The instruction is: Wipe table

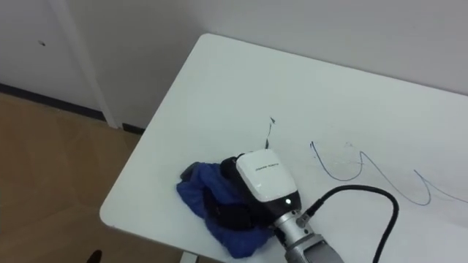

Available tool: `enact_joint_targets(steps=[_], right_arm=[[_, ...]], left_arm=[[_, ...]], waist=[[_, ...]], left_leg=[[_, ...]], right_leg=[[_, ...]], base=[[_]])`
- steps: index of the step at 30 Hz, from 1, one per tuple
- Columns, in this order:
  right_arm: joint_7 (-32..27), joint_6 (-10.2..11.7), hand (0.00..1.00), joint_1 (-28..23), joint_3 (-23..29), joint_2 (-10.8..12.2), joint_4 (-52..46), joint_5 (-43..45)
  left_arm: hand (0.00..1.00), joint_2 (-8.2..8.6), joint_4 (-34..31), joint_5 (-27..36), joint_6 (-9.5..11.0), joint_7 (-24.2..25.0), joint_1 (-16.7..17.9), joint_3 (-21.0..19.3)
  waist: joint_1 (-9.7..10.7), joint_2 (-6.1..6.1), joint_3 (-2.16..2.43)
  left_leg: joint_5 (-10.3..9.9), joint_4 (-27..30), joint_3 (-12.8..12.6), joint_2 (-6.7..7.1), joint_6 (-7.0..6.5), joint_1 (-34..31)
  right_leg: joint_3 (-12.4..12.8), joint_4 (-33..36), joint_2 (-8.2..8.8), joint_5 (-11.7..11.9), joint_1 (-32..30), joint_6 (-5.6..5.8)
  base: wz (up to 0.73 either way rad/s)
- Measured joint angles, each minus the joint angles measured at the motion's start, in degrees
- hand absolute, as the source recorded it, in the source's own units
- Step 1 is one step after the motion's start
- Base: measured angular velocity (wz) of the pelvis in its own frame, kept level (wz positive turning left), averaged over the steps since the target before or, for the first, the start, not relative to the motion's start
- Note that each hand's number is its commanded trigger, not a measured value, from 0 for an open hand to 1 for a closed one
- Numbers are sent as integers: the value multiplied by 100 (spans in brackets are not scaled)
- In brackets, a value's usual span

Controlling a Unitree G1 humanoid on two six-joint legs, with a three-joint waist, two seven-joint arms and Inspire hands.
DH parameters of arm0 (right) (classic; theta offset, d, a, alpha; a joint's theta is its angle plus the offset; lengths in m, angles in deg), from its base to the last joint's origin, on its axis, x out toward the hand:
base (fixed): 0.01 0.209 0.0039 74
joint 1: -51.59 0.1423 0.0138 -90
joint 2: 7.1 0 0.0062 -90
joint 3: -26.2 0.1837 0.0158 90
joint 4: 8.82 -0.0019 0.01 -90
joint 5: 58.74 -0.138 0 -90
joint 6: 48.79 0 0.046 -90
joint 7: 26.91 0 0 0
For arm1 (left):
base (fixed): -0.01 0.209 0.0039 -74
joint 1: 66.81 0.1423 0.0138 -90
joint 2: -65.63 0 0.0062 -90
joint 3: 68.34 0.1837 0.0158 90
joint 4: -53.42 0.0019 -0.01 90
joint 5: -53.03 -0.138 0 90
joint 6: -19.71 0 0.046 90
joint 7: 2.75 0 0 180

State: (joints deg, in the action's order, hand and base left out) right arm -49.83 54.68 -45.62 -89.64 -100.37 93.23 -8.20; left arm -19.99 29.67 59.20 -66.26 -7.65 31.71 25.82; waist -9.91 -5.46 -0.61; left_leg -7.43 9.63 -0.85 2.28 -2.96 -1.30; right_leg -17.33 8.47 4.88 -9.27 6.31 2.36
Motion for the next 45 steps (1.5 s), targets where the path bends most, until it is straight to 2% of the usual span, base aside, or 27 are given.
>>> enact_joint_targets(steps=[2, 4, 5, 6, 7, 8, 10, 13, 17, 20, 22, 24, 27, 30, 32, 37, 40, 42, 45], right_arm=[[47, -92, 100, 226, 38, 118, 239, -254], [114, -308, 100, 699, 124, 279, 603, -490], [137, -371, 100, 861, 143, 311, 702, -635], [190, -481, 100, 1239, 193, 360, 947, -887], [194, -505, 100, 1678, 267, 365, 1310, -1008], [194, -530, 100, 1899, 312, 366, 1541, -1042], [195, -643, 100, 2615, 691, 364, 2445, -1246], [160, -739, 100, 2971, 1208, 266, 3216, -1747], [-40, -823, 100, 2973, 1459, -50, 3845, -1998], [-68, -755, 100, 2977, 1829, -237, 4371, -2133], [-79, -712, 100, 2978, 2027, -446, 4540, -2190], [-165, -704, 100, 2977, 2095, -570, 4783, -2339], [-269, -700, 100, 2948, 2220, -665, 4931, -2256], [-390, -704, 100, 2929, 2340, -778, 5031, -2011], [-467, -702, 100, 2871, 2480, -824, 5024, -1804], [-720, -735, 100, 2442, 2503, -861, 4893, -1538], [-793, -798, 100, 2162, 2477, -830, 4488, -1499], [-814, -860, 100, 2106, 2468, -769, 4286, -1357], [-810, -1050, 100, 2065, 2126, -705, 3900, -1061]], left_arm=[[0, 47, 1, 27, -23, -11, 3, -36], [0, 200, 2, 84, -122, -65, -1, -219], [0, 218, -17, 139, -138, -65, 1, -219], [0, 237, -94, 276, -172, -65, 11, -216], [0, 241, -157, 339, -203, -64, 19, -230], [0, 239, -191, 339, -218, -64, 23, -237], [0, 250, -366, 323, -251, -56, 98, -286], [0, 254, -507, 332, -267, -33, 275, -414], [0, 178, -497, 328, -404, 72, 437, -415], [0, 144, -492, 312, -419, 174, 476, -517], [0, 101, -506, 312, -414, 257, 486, -634], [0, 26, -525, 315, -409, 319, 475, -632], [0, -105, -555, 323, -399, 323, 493, -632], [0, -161, -564, 325, -347, 323, 504, -638], [0, -164, -562, 325, -322, 324, 512, -665], [0, -164, -584, 334, -312, 334, 605, -745], [0, -158, -584, 330, -312, 334, 556, -745], [0, -140, -583, 326, -312, 329, 510, -741], [0, -91, -559, 332, -316, 305, 421, -720]], waist=[[-1, 34, -11], [-57, 100, -37], [-80, 109, -34], [-142, 120, -42], [-181, 143, -51], [-182, 145, -52], [-296, 149, -52], [-340, 118, -31], [-277, 110, -26], [-228, 105, -25], [-118, 98, -20], [-97, 97, -20], [60, 102, -17], [201, 106, -13], [252, 101, -9], [335, 122, 92], [305, 157, 85], [262, 200, 58], [156, 231, 44]], left_leg=[[0, 19, 15, 5, -1, 15], [-1, 70, 15, 11, -2, 5], [-2, 73, 8, 3, -3, -18], [-2, 93, -23, -18, -2, -45], [-2, 126, -20, -31, 0, -99], [0, 134, -15, -34, 4, -108], [10, 156, 36, -32, 15, -124], [11, 176, 135, -16, 16, -122], [11, 178, 267, 44, 14, -119], [3, 166, 292, 56, 4, -131], [3, 175, 315, 66, 3, -200], [3, 176, 284, 63, 3, -212], [3, 175, 254, 53, 3, -214], [3, 177, 242, 53, 3, -247], [4, 178, 237, 49, 2, -261], [3, 184, 105, 30, 1, -183], [3, 202, 26, 21, 2, -180], [4, 202, 17, 28, 1, -152], [3, 160, -55, 6, -1, -103]], right_leg=[[-2, -19, 0, 0, 26, 0], [-3, -69, -1, 0, 38, 0], [6, -60, -5, -1, 12, -1], [6, -48, -14, -1, -31, -3], [-16, -37, -24, 0, -60, -4], [-17, -33, -27, 1, -72, -6], [-68, -34, -34, 7, -72, -14], [-233, -33, -28, 6, -13, -14], [-402, -52, 7, 3, 54, -8], [-388, -52, 17, 3, 47, -8], [-393, -45, 16, 3, 1, -8], [-385, -47, 16, 3, -20, -8], [-380, -41, 15, 3, -29, -8], [-368, -24, 16, 3, -49, -8], [-348, -17, 16, 3, -77, -7], [-333, 24, 21, 3, -45, -7], [-301, 22, 19, 2, -54, -7], [-253, 22, 16, 2, -47, -7], [-165, 27, 3, 2, -34, -8]], base=[[4], [0], [-7], [-4], [0], [6], [11], [24], [19], [8], [10], [-5], [-7], [-5], [-5], [-8], [-13], [-18], [-20]])
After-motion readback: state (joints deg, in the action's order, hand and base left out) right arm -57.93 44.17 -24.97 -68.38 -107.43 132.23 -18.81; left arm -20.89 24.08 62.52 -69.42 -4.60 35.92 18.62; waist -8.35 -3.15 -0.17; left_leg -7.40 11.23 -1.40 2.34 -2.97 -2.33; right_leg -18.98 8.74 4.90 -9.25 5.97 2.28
